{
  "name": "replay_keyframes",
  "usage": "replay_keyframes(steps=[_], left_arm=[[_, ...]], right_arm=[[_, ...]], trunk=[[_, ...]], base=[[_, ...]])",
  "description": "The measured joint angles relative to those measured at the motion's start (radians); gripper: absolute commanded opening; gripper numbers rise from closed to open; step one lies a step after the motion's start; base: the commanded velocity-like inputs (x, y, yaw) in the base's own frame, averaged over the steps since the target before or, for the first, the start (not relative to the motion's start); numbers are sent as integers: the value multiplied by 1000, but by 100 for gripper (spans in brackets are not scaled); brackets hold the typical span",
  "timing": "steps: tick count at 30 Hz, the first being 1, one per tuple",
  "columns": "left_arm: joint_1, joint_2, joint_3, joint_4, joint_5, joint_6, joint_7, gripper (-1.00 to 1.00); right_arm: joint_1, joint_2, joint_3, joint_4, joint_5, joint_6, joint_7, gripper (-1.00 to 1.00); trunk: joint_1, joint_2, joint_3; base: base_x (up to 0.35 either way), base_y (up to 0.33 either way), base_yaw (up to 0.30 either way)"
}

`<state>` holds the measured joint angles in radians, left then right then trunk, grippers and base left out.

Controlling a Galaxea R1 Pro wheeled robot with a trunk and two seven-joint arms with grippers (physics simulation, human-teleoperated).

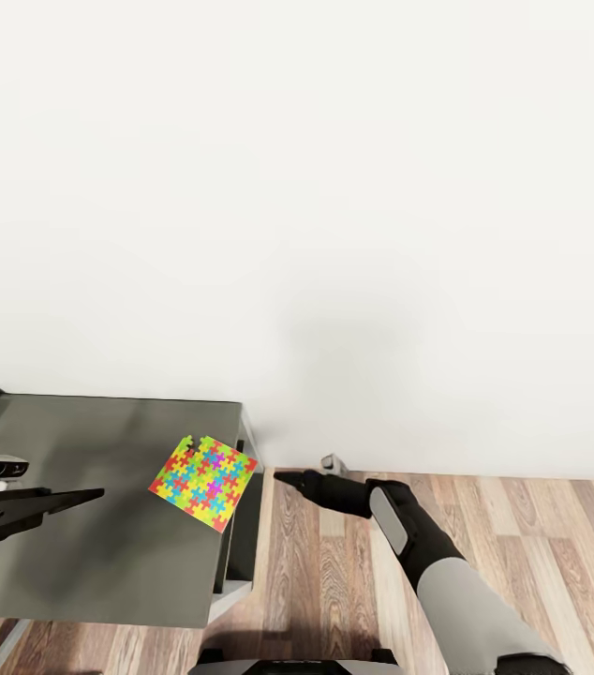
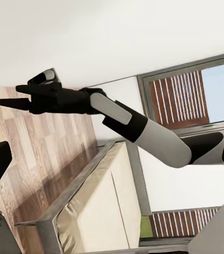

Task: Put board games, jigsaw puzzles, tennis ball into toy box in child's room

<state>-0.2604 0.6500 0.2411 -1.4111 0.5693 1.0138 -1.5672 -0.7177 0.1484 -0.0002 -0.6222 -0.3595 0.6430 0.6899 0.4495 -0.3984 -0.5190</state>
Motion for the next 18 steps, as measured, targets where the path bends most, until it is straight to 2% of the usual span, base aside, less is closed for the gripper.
replay_keyframes(steps=[18], left_arm=[[0, 0, 0, -43, 6, -3, 0, 100]], right_arm=[[-4, 3, 25, -1, 0, -2, 0, 100]], trunk=[[0, 0, 0]], base=[[0, 1, 0]])
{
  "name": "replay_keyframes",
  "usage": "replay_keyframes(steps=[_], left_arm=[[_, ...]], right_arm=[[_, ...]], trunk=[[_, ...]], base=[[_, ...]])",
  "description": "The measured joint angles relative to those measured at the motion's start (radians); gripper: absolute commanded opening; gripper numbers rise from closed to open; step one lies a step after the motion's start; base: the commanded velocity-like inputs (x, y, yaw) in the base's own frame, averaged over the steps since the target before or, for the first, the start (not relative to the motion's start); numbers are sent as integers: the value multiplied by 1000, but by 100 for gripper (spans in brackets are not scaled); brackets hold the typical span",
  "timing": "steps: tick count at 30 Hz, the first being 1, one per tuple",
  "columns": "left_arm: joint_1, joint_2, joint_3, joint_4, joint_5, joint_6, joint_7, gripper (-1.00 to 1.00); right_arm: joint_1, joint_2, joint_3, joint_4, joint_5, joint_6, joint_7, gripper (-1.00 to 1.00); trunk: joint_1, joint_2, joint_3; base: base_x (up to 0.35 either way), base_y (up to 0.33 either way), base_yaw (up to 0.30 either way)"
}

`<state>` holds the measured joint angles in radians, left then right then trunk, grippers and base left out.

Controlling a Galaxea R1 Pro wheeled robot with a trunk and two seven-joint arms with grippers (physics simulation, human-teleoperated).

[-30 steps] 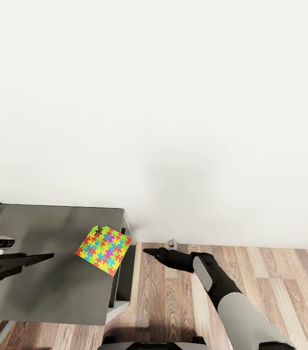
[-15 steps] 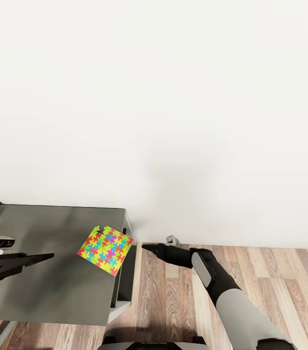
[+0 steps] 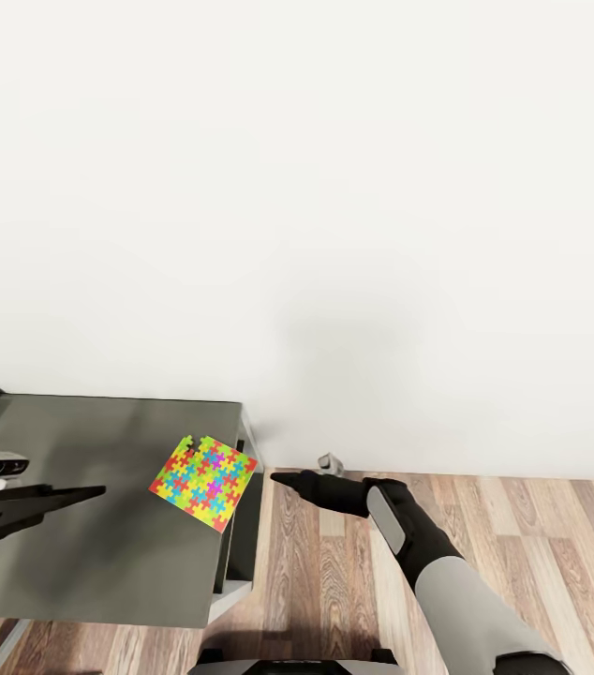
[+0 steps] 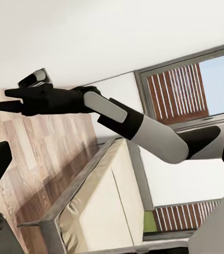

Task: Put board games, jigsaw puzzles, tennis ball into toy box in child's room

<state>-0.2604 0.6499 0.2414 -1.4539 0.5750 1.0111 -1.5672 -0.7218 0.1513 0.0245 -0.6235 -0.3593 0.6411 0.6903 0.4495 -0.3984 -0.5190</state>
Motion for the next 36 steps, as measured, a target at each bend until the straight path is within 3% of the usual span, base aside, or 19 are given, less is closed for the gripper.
replay_keyframes(steps=[20, 27, 36], left_arm=[[-21, 12, 16, -20, 3, 10, 0, 100], [-87, 16, 17, -20, 4, 14, 0, 100], [-114, 16, 20, -20, 4, 15, 0, 100]], right_arm=[[1, 0, 18, 0, -1, -31, 0, 100], [1, 0, 22, 0, -1, -33, 0, 100], [1, -1, 22, 0, -1, -33, 0, 100]], trunk=[[0, 0, 0], [0, 0, 0], [0, 0, 0]], base=[[0, 0, 0], [0, 0, 0], [-7, 2, 0]])
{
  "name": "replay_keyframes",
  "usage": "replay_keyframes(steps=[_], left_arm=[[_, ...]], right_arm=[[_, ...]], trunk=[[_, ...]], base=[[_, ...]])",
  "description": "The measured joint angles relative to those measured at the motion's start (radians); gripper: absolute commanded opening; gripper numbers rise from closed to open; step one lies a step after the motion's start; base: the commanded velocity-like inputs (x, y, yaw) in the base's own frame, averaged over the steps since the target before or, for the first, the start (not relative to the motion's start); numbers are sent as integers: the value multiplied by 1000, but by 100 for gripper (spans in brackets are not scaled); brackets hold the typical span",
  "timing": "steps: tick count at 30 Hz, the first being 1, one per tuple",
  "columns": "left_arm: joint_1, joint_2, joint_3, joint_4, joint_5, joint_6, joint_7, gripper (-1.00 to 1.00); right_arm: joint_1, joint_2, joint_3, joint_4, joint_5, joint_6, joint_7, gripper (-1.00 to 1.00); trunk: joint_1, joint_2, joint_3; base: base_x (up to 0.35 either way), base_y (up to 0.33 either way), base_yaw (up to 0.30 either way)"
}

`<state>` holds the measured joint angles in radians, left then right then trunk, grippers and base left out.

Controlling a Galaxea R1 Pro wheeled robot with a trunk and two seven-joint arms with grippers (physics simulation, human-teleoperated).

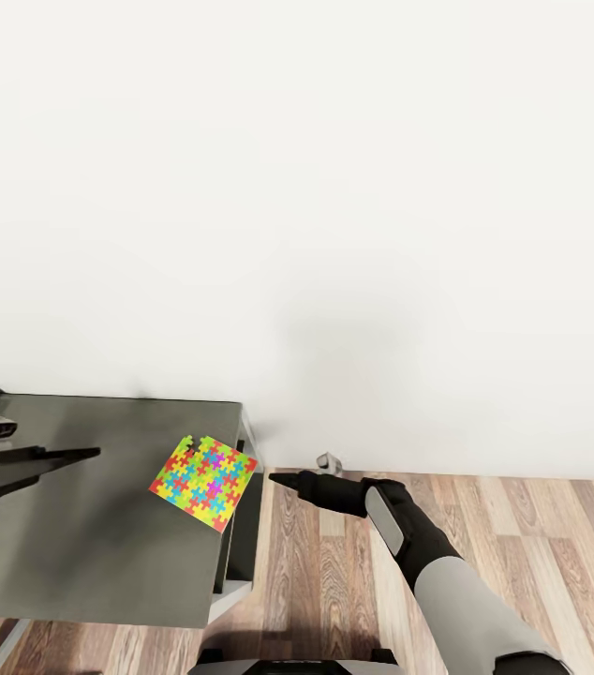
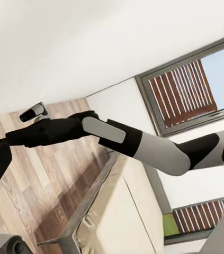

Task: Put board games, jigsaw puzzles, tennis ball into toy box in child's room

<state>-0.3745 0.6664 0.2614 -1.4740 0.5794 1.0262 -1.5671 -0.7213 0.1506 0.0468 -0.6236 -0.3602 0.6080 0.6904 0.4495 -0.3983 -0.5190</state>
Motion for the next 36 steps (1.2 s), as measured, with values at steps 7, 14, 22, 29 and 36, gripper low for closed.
replay_keyframes(steps=[7, 14, 22, 29, 36], left_arm=[[-3, 0, 22, 0, 8, 0, 0, 100], [-4, 0, 29, 0, 11, 0, 0, 100], [-4, 0, 31, 0, 11, 0, 0, 100], [-4, 0, 32, 0, 12, 0, 0, 100], [-4, 0, 34, 0, 13, 0, 0, 100]], right_arm=[[-1, 1, 0, 0, 0, 0, 0, 100], [-1, 1, 0, 0, 0, 0, 0, 100], [-1, 3, 1, -1, 1, 0, 0, 100], [-3, 3, 2, -1, 1, 0, 0, 100], [-12, 3, 2, -1, 1, 0, 0, 100]], trunk=[[0, 0, 0], [0, 0, 0], [0, 0, 0], [0, 0, 0], [0, 0, 0]], base=[[-60, 93, 0], [-16, 43, 0], [-3, 97, 0], [0, 103, 0], [40, 65, 0]])
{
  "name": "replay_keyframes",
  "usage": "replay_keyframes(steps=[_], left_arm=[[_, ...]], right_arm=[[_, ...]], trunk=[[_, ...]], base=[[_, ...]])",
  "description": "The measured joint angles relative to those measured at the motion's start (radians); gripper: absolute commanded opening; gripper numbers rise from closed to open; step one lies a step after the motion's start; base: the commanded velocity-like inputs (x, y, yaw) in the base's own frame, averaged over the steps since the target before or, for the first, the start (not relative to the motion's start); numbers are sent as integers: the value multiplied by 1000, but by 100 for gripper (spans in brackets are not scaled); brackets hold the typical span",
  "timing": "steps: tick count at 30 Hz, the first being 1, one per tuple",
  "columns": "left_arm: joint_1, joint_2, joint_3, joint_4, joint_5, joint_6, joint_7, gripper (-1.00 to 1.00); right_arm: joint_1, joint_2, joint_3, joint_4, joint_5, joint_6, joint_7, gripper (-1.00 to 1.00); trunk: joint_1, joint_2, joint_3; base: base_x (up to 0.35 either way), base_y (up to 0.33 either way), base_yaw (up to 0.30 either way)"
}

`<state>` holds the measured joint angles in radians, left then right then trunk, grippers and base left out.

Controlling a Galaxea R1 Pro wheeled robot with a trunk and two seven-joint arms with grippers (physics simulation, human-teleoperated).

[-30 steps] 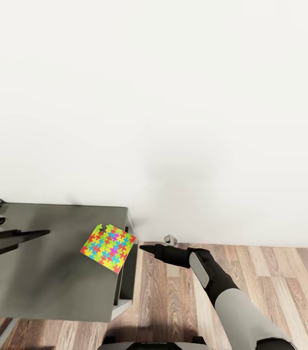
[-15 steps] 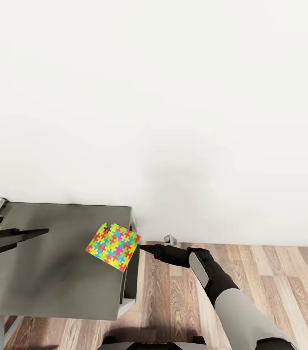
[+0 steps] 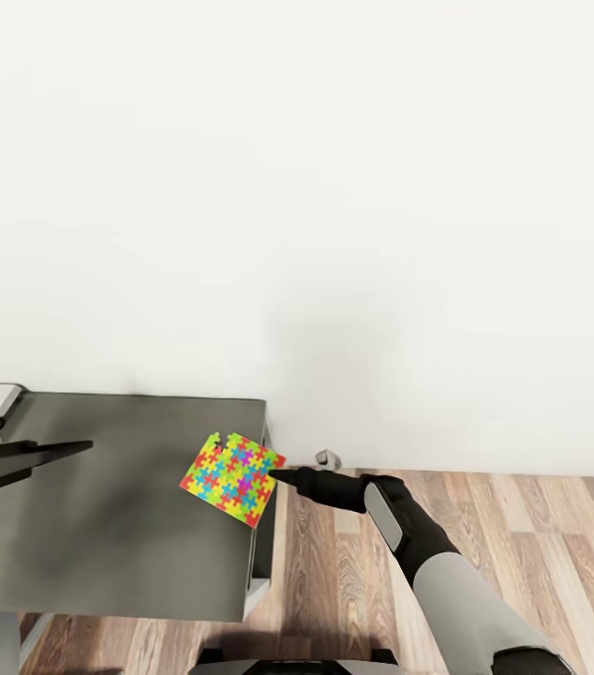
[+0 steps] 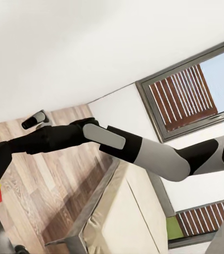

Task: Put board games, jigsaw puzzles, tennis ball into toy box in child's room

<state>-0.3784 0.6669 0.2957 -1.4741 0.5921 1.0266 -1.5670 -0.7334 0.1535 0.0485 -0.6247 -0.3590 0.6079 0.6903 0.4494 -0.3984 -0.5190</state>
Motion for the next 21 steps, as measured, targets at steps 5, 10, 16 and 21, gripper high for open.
replay_keyframes(steps=[5, 10, 16, 21], left_arm=[[0, 0, 0, 0, 0, 1, 0, 100], [0, 0, 1, 0, 0, 1, 0, 100], [0, 0, 1, 0, 0, 1, 0, 100], [0, 0, 1, 0, 0, 1, 0, 100]], right_arm=[[-8, 0, 0, 0, 0, 0, 0, 100], [-14, 0, 0, 0, -1, 0, 0, 100], [-16, 0, 0, 0, -1, 0, 0, 100], [-17, 0, 0, 0, 0, 0, 0, 100]], trunk=[[0, 0, 0], [0, 0, 0], [0, 0, 0], [0, 0, 0]], base=[[20, 24, 0], [7, 9, 0], [2, 2, 0], [0, 16, 0]])
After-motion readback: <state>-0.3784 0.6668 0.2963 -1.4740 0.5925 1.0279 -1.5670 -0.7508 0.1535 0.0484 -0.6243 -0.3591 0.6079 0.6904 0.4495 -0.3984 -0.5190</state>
